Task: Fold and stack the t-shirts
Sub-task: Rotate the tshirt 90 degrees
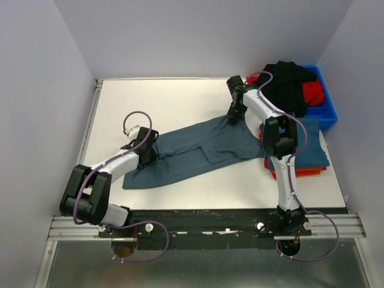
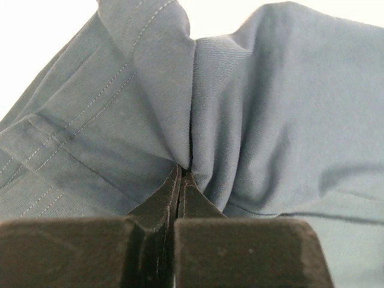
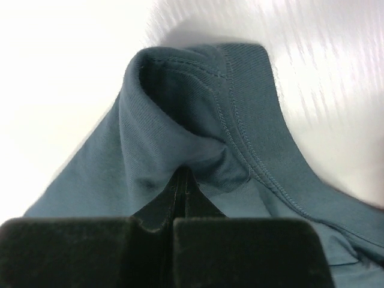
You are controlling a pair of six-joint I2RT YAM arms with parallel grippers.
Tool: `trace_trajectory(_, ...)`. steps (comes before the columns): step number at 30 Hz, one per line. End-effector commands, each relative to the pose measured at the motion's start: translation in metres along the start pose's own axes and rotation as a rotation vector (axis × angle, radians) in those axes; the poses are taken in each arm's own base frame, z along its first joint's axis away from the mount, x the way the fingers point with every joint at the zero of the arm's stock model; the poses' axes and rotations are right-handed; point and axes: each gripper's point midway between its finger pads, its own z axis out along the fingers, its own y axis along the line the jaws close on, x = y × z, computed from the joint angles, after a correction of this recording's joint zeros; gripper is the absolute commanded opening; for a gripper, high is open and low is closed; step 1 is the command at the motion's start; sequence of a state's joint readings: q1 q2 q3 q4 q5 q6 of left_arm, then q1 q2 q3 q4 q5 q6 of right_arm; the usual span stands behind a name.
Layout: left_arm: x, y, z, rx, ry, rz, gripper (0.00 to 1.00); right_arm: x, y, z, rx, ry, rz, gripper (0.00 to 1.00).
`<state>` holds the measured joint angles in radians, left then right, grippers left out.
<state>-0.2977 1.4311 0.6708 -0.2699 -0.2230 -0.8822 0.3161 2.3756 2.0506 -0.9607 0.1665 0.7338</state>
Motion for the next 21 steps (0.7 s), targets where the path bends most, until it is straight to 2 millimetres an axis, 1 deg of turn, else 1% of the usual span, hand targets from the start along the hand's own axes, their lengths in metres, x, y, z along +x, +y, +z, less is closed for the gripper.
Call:
trace_trajectory(1, 0.099, 0.026, -0.023, -0.076, 0.284, 0.067, 0.0, 0.001, 0.013, 0.024, -0.007, 0.022, -0.03, 0.01)
trace_trajectory(8, 0.171, 0.007, -0.049, -0.01, 0.386, 0.056, 0.0, -0.007, 0.043, 0.026, -0.114, 0.008, -0.039, 0.01)
trace_trajectory(9, 0.18, 0.004, -0.052, -0.001, 0.397, 0.024, 0.0, -0.008, 0.05, 0.026, -0.137, 0.003, -0.046, 0.01)
trace_trajectory(10, 0.191, 0.006, -0.055, 0.009, 0.415, 0.029, 0.0, -0.007, 0.059, 0.025, -0.167, 0.006, -0.057, 0.01)
trace_trajectory(12, 0.209, 0.002, -0.059, 0.036, 0.448, -0.032, 0.0, -0.005, 0.08, 0.023, -0.233, -0.002, -0.078, 0.01)
trace_trajectory(13, 0.216, 0.002, -0.061, 0.043, 0.459, -0.048, 0.0, 0.0, 0.094, 0.02, -0.282, 0.009, -0.092, 0.01)
trace_trajectory(16, 0.231, -0.002, -0.071, 0.061, 0.456, -0.033, 0.0, 0.003, 0.126, 0.011, -0.344, -0.017, -0.12, 0.01)
trace_trajectory(21, 0.233, -0.028, -0.093, 0.113, 0.418, 0.006, 0.0, 0.021, 0.166, 0.006, -0.492, 0.023, -0.129, 0.01)
